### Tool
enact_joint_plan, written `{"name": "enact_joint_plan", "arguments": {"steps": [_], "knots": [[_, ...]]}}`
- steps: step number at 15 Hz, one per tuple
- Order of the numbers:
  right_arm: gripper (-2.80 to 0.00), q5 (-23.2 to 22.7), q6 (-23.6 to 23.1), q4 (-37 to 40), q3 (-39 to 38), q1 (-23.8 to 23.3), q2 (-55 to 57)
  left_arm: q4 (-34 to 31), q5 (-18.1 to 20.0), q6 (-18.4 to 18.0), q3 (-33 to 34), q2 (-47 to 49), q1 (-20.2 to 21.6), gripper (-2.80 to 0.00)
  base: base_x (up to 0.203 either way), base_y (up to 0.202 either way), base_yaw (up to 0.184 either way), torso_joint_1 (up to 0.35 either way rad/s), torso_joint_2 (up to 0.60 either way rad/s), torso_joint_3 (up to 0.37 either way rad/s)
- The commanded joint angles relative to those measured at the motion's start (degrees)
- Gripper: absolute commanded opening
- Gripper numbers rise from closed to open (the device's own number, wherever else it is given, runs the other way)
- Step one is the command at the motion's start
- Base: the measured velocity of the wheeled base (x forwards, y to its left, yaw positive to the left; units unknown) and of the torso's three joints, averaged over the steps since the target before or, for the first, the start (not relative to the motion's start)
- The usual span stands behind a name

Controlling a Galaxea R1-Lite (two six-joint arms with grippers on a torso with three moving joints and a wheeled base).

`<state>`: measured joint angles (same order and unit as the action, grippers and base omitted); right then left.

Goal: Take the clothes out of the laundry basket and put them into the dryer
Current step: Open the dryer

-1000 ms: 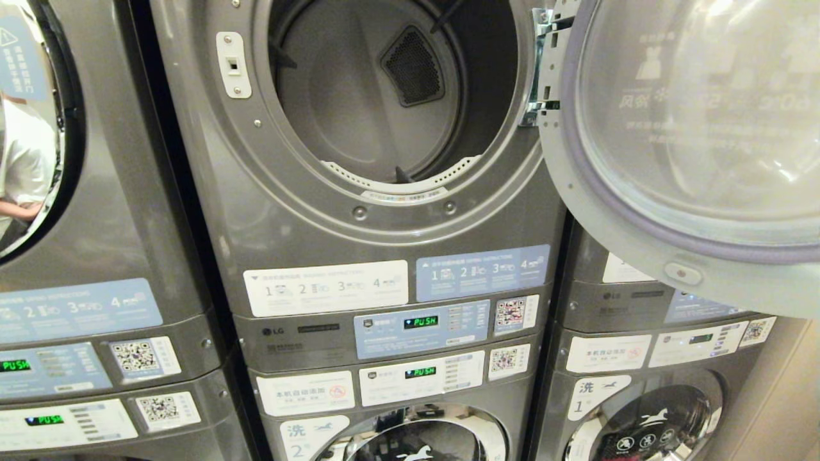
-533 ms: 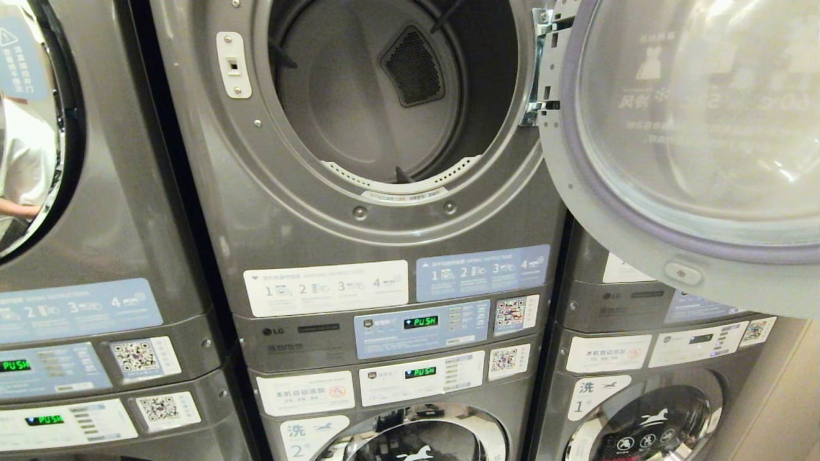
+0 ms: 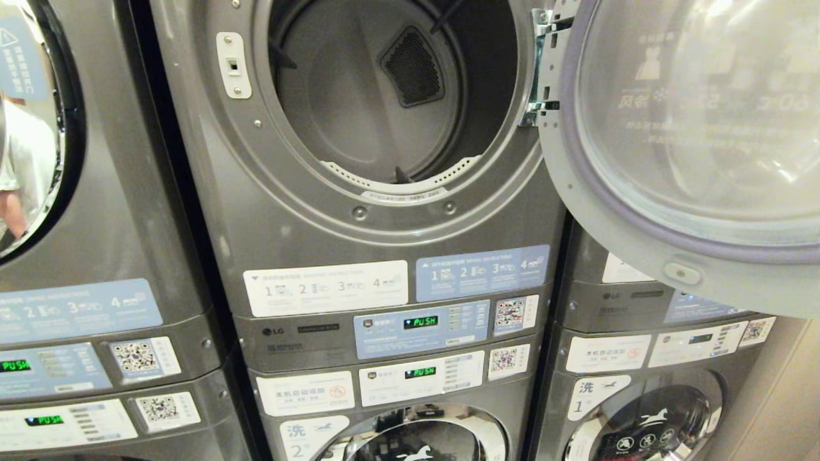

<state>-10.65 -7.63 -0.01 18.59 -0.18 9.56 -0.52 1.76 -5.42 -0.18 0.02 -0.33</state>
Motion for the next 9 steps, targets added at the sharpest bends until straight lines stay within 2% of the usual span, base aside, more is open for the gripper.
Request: {"name": "enact_joint_plan", "arguments": {"steps": [1,6,9], "knots": [[-2.80,-0.7,0.0,-1.6,2.9,0.0,10.6,0.0,0.0,-0.1,0.0,0.0,0.0,-2.80,0.000,0.000,0.000,0.000,0.00,0.000],[-2.80,2.3,0.1,-4.4,9.6,-0.1,26.0,0.3,-0.1,0.2,0.1,0.0,0.0,-2.80,0.000,0.000,0.000,0.000,0.00,0.000],[-2.80,4.1,0.1,-4.6,13.5,-0.1,30.3,0.3,-0.2,0.3,0.1,0.0,0.0,-2.80,0.000,0.000,0.000,0.000,0.00,0.000]]}}
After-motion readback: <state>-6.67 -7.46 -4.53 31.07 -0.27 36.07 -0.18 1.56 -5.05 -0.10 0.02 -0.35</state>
